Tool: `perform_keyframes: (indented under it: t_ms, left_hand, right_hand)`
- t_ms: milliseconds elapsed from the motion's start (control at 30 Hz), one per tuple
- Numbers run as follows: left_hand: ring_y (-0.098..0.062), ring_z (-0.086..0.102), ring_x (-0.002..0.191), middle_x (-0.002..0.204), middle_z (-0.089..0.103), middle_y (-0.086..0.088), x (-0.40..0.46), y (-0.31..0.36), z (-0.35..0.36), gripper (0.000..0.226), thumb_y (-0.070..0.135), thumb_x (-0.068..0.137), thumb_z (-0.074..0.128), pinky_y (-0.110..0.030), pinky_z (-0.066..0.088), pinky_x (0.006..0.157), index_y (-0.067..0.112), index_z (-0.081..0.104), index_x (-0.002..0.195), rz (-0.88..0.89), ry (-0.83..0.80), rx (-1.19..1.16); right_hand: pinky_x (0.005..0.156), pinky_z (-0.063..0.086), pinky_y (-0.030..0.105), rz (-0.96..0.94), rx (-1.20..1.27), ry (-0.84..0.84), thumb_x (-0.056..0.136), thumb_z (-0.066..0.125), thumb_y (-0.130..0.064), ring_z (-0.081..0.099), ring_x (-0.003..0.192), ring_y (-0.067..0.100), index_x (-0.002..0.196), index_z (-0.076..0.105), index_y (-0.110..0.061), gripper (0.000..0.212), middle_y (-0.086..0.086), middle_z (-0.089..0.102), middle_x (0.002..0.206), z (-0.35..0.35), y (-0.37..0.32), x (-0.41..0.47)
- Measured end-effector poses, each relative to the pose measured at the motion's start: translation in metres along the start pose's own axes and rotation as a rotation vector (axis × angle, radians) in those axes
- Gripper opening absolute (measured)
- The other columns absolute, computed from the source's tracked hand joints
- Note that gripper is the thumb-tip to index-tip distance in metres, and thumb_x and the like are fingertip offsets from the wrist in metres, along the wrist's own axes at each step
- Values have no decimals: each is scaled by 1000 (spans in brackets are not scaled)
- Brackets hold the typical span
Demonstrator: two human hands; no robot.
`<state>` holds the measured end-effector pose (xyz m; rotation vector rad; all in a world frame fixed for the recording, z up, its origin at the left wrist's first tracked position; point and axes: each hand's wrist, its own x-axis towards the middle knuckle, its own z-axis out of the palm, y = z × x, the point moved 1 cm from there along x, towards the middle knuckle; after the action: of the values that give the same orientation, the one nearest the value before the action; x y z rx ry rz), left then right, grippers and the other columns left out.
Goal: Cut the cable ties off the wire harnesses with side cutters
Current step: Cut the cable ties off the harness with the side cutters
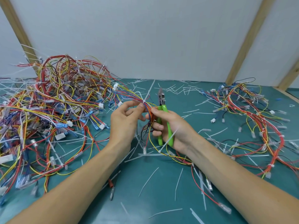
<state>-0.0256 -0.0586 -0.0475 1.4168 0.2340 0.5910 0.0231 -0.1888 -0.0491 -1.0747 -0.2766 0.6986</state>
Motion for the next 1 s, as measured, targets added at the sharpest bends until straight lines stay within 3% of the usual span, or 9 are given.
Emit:
perform_keyframes:
  t_ms: [67, 167, 267, 333, 467, 600, 733, 900, 1000]
  left_hand:
    - [-7, 57, 56, 74, 74, 5, 4, 1, -1, 5, 23, 95, 65, -19, 42, 57, 20, 68, 95, -87, -23, -74]
    - [-7, 58, 59, 77, 71, 6, 9, 2, -5, 21, 34, 96, 61, -23, 39, 60, 24, 75, 84, -222, -147, -166]
    - [-8, 57, 57, 71, 66, 7, 9, 1, -7, 25, 34, 95, 63, -22, 38, 58, 20, 77, 80, -155, -161, -98]
    - [-8, 63, 57, 67, 67, 6, 8, 3, -9, 25, 32, 96, 63, -18, 41, 54, 17, 72, 78, -44, -120, 11]
    - [-9, 72, 65, 64, 70, 8, 10, 5, -14, 28, 30, 100, 60, -16, 45, 50, 14, 66, 77, 92, -67, 173]
    - [-16, 76, 70, 67, 72, 6, 10, 2, -15, 29, 27, 101, 58, -19, 49, 48, 13, 65, 76, 81, -62, 126]
    - [-16, 76, 72, 74, 75, 2, 12, 1, -15, 24, 23, 101, 58, -21, 53, 48, 8, 65, 84, 47, -90, 41]
    - [-19, 75, 66, 75, 75, 1, 12, 0, -17, 22, 32, 98, 64, -20, 52, 49, 15, 68, 85, 30, -49, 61]
    - [-18, 75, 66, 75, 74, 0, 12, -1, -18, 22, 33, 97, 64, -19, 51, 49, 17, 69, 83, 27, -36, 76]
  right_hand:
    - [43, 31, 15, 18, 30, -8, 101, 58, -19, 33, 46, 3, 117, 62, -10, 19, -1, 65, 82, -2, -1, 0]
    - [42, 31, 15, 73, 28, -24, 101, 57, -19, 33, 45, 2, 102, 68, -15, 12, -3, 67, 78, -4, -4, -2]
    - [43, 27, 15, 136, -59, -63, 101, 57, -22, 30, 46, 2, 78, 80, -23, 32, -5, 68, 78, -4, -3, -4]
    - [43, 25, 15, 133, -89, -67, 100, 57, -26, 30, 46, 3, 80, 79, -23, 30, -5, 68, 82, -4, -4, -5]
    - [40, 26, 18, -27, -55, 146, 95, 63, -30, 37, 49, 7, 93, 53, -17, 17, 0, 60, 90, -10, -13, -1]
    - [46, 43, 29, -301, -323, 358, 87, 65, -37, 49, 51, 7, 96, 54, -17, 25, 5, 59, 91, -17, -23, -2]
    - [72, 59, 38, -491, -586, 339, 104, 58, -29, 57, 68, 3, 103, 66, -27, 9, -8, 68, 82, -19, -29, -1]
    - [76, 56, 43, -548, -943, 312, 102, 53, -51, 65, 80, 18, 115, 67, -35, 25, -8, 70, 88, -23, -20, -3]
    - [73, 56, 38, -538, -948, 308, 99, 61, -51, 68, 74, 13, 102, 75, -28, 26, -9, 74, 84, -29, -19, -4]
